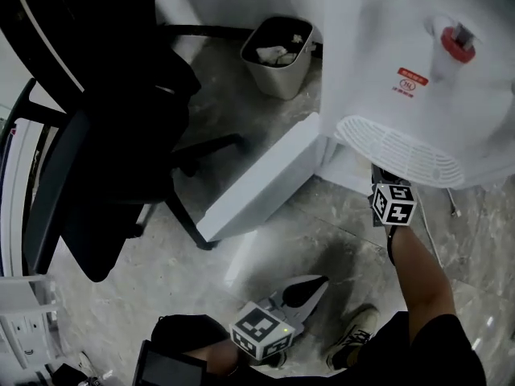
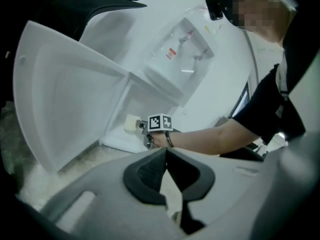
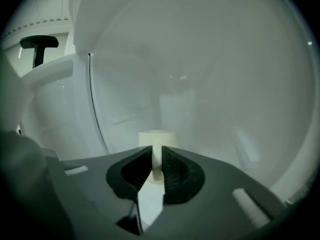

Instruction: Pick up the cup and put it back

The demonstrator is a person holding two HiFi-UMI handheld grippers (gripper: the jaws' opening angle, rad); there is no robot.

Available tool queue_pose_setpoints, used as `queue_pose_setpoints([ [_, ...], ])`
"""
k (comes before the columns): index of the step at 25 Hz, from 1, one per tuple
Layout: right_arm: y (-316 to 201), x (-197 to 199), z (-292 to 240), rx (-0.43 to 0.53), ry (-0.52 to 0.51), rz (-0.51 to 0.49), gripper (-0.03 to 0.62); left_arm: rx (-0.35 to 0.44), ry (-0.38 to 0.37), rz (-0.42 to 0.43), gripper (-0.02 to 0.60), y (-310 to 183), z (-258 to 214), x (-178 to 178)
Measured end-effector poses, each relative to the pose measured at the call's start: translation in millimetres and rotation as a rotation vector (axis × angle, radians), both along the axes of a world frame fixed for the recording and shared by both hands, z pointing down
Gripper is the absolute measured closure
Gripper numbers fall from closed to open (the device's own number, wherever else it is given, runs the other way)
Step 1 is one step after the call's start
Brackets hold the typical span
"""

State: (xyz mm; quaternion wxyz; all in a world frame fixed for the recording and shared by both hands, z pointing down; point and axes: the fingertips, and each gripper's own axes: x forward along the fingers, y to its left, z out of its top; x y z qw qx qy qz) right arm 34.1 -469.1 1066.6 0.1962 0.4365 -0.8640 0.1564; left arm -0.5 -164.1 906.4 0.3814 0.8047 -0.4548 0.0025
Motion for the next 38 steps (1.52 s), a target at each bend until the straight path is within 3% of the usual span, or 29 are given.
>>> queue_pose_setpoints([
  [6,-21,4,21,0.026,0.026,0.046,0.545,0.062,-0.03,-0.018,0.577,-18,3,-10],
  [11,-23,0,23,0.044,0.057,0.034,0.542,0.046,0.002,0.01,0.577,-16,6,-8],
  [17,-11,5,51,-0.023,0.134,0.03,0.53,0.051,0.002,0.021,0.577,-21,6,-15],
  [23,-10,13,54,-0.04,0.13,0.042,0.461,0.03,0.025,0.044,0.577,-24,11,-15],
  [30,14,15,30,-0.016,0.175,-0.083,0.468,0.031,0.066,0.052,0.577,-38,6,-7],
  [34,43,15,-1,-0.082,0.164,-0.194,0.482,0.006,0.09,0.032,0.577,-38,-9,4],
  [38,115,40,-74,-0.251,0.123,-0.21,0.518,-0.098,0.162,0.111,0.577,22,-52,66],
])
